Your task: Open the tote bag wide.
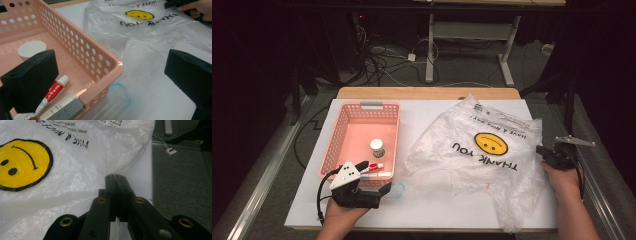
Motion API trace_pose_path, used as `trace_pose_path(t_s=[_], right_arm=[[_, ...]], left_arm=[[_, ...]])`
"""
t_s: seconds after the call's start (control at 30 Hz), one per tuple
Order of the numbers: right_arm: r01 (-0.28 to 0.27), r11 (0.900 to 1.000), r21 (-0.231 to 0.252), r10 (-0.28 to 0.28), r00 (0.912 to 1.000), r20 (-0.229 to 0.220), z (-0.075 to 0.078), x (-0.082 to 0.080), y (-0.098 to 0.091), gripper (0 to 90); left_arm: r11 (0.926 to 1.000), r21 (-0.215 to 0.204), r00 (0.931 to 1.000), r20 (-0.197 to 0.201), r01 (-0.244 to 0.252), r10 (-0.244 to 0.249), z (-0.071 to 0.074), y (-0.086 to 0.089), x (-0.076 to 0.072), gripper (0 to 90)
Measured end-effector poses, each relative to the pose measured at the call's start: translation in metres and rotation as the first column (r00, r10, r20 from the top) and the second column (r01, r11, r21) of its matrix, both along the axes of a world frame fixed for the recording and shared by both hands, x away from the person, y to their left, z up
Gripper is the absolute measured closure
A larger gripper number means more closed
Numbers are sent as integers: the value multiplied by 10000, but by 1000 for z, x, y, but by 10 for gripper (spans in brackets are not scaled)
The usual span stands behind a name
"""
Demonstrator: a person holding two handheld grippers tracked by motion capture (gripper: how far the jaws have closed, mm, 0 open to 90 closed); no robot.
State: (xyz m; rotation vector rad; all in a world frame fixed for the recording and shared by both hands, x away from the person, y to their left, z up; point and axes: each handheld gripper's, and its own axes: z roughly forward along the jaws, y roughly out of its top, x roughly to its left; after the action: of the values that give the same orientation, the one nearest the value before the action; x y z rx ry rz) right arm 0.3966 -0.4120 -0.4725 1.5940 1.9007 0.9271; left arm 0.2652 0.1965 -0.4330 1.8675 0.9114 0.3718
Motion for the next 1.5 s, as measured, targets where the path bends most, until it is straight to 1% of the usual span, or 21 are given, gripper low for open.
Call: trace_pose_path(t_s=[0.23,0.33,0.4,0.43,0.7,0.8,0.9,0.93,0.97,1.0,1.07,1.1,1.17,1.2,1.23,1.27,1.3,1.37,1.4,1.43,1.5], right_arm=[[598,9982,26,-598,9980,180,1,-23,-18,900],[841,9964,49,-842,9962,239,3,-45,-24,900],[861,9963,-12,-860,9957,339,4,-51,-24,900],[981,9949,214,-991,9936,535,6,-61,-23,900],[553,9983,172,-561,9973,468,8,-85,-1,899],[255,9996,136,-259,9990,375,6,-95,9,892],[-55,9999,95,53,9998,193,3,-101,17,797],[-133,9997,197,126,9993,354,5,-104,17,695],[-133,9997,197,126,9993,354,5,-104,17,695],[-117,9995,282,100,9982,590,9,-106,16,614],[-195,9993,330,171,9972,727,11,-106,16,587],[-386,9986,373,346,9940,1033,15,-108,15,523],[-547,9975,451,490,9917,1185,18,-109,16,499],[-798,9959,428,726,9861,1492,23,-110,19,452],[-798,9959,428,726,9861,1492,23,-110,19,452],[-968,9947,340,898,9818,1673,26,-111,21,434],[-1294,9913,234,1221,9717,2021,32,-113,27,383],[-1709,9850,241,1610,9601,2288,37,-114,35,333],[-1972,9800,264,1857,9540,2355,38,-114,39,310],[-1972,9800,264,1857,9540,2355,38,-114,39,310],[-2355,9716,238,2227,9436,2450,39,-113,48,260]], left_arm=[[10000,-44,10000,26,-64,64,0,4,2,0],[9999,-83,10000,10,-86,86,0,5,3,0],[9999,-75,9999,-93,-101,101,-1,5,4,0],[9998,-96,9997,-186,-148,146,-2,6,5,0],[9986,-147,9987,-77,-507,506,2,12,2,0],[9973,22,9973,-48,-728,728,2,12,2,0],[9970,132,9970,64,-767,767,1,10,2,0],[9972,135,9972,103,-737,736,1,9,2,0],[9974,138,9974,122,-710,708,1,8,1,0],[9977,102,9977,115,-674,672,1,7,1,0],[9980,63,9980,29,-627,627,1,7,0,0],[9981,36,9981,-11,-619,619,1,6,0,0],[9979,-48,9979,-83,-648,648,1,6,0,0],[9977,-100,9977,-127,-664,663,1,7,1,0],[9978,-132,9977,-176,-651,648,1,7,1,0],[9977,-156,9976,-214,-657,653,1,7,1,0],[9979,-133,9977,-220,-638,635,1,6,1,0],[9982,-85,9980,-206,-597,595,2,6,1,0],[9984,-48,9982,-188,-569,568,2,6,1,0],[9985,-27,9984,-179,-539,539,2,6,1,0],[9987,-32,9986,-194,-503,502,3,7,1,0]])
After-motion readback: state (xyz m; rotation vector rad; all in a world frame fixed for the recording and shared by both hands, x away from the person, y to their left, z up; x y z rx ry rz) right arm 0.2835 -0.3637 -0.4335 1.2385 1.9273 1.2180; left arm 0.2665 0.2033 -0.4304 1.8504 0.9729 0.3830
